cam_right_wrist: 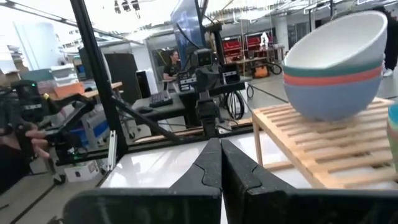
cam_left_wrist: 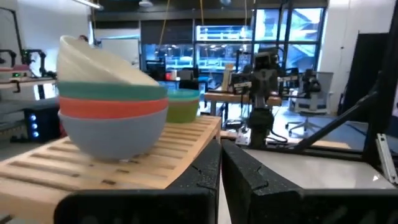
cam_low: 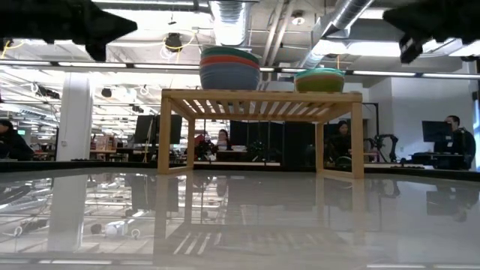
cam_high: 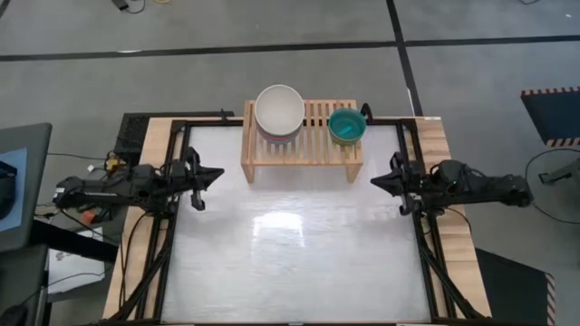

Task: Place and stack bowls onto a shelf
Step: Return to Home Position

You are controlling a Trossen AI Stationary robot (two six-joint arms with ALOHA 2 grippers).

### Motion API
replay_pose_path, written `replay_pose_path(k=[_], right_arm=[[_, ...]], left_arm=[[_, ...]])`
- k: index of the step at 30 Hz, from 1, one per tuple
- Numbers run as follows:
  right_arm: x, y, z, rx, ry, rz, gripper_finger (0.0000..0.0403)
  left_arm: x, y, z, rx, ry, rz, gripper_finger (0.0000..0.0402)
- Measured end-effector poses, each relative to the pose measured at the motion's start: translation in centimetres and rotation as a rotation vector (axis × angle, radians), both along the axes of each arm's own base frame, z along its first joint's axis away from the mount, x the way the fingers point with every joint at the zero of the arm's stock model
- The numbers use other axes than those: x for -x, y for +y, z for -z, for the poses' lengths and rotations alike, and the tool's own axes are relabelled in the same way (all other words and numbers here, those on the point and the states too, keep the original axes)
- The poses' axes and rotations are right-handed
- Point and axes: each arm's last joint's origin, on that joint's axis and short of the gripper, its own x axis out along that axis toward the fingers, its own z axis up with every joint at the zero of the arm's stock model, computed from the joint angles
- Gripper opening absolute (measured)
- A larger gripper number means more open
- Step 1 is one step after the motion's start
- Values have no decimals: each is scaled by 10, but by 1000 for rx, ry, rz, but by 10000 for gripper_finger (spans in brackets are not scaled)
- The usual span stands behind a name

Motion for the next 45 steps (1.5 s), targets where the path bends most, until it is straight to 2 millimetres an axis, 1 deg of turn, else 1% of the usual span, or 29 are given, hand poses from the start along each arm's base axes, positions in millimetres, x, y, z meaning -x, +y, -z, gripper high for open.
replay_pose_path(k=[3,7,10,12,17,19,21,24,28,36,39,45], right_arm=[[3,0,15,5,-6,1,17],[7,0,30,7,-30,-12,17],[3,1,41,3,-21,-45,17],[1,2,47,-2,-23,-66,17],[-3,2,64,-17,6,-80,17],[-4,2,67,-19,-10,-80,17],[-5,2,70,-20,16,-80,19],[-5,2,70,-18,16,-80,24],[-5,2,71,-17,29,-79,25],[-5,2,72,-20,40,-82,27],[-5,4,74,-39,52,-94,29],[-5,6,77,-68,91,-120,30]], left_arm=[[6,0,7,-3,-30,10,0],[14,-2,15,-21,-55,67,0],[19,-2,21,-21,-68,77,0],[18,-2,24,-21,-75,77,0],[15,-3,33,-39,-4,116,0],[14,-4,39,-34,16,140,0],[12,-5,43,-26,28,162,0],[9,-5,56,-1,54,190,0],[8,-6,60,8,94,223,0],[8,-9,65,-88,161,309,0],[7,-10,68,-61,182,335,0],[5,-9,71,-27,214,323,0]])
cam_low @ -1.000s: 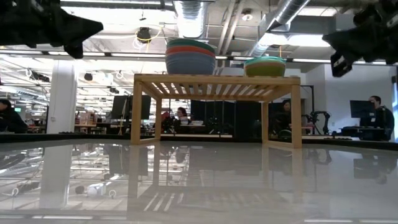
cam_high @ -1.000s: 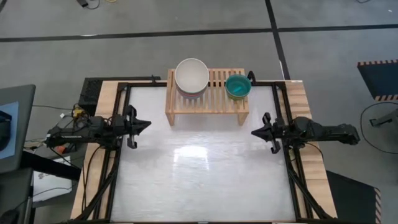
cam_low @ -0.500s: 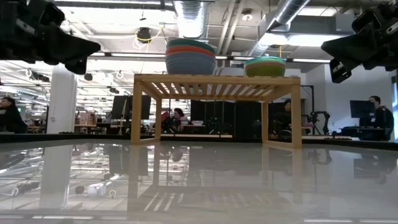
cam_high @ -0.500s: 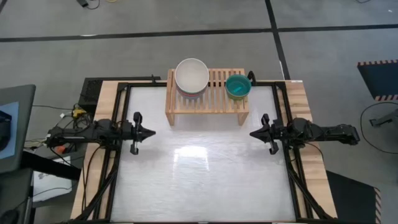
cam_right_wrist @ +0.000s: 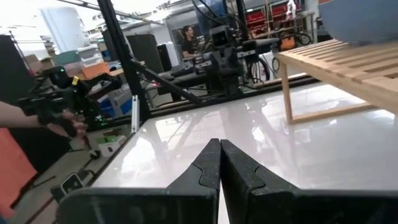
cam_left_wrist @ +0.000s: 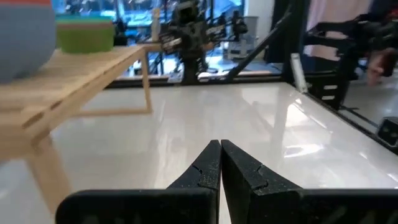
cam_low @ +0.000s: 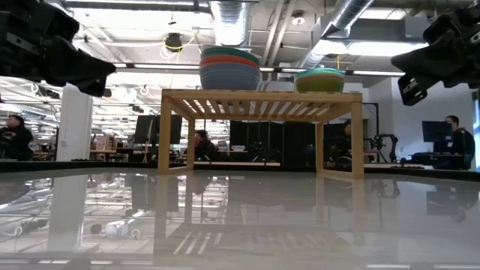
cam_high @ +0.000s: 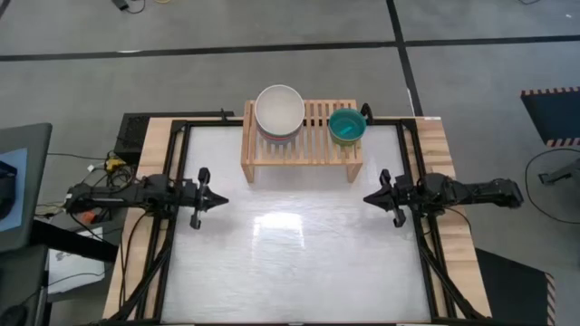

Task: Place and stack bowls onto a shelf
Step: Return to Home Position

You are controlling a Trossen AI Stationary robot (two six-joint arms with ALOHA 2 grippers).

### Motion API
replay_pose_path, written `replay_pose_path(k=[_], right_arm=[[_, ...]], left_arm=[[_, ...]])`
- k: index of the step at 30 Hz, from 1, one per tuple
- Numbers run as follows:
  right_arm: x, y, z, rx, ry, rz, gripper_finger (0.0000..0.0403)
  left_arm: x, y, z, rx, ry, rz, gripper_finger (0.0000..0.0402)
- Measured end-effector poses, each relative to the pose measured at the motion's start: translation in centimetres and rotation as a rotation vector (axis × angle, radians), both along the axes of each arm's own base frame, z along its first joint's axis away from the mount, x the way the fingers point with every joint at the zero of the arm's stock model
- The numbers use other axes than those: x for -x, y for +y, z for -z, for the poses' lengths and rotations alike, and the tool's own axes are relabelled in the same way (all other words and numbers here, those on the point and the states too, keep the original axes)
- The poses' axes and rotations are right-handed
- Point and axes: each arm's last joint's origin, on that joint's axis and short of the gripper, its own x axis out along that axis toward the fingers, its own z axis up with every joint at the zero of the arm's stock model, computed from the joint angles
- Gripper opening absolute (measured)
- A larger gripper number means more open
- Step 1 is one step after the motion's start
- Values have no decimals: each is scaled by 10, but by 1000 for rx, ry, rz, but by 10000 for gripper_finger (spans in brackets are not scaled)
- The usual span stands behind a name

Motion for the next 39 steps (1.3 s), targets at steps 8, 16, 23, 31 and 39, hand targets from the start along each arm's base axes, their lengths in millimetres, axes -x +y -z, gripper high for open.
replay_pose_path(k=[8,16,23,31,39], right_arm=[[0,4,1,-2,7,-42,31],[0,4,1,-1,12,-45,31],[0,4,2,0,14,-45,31],[0,4,2,1,14,-45,31],[0,4,2,1,16,-45,31]], left_arm=[[-3,2,5,49,54,-69,0],[-3,2,5,51,54,-69,0],[-3,2,5,51,55,-69,0],[-3,2,5,51,55,-69,0],[-3,2,5,51,55,-69,0]])
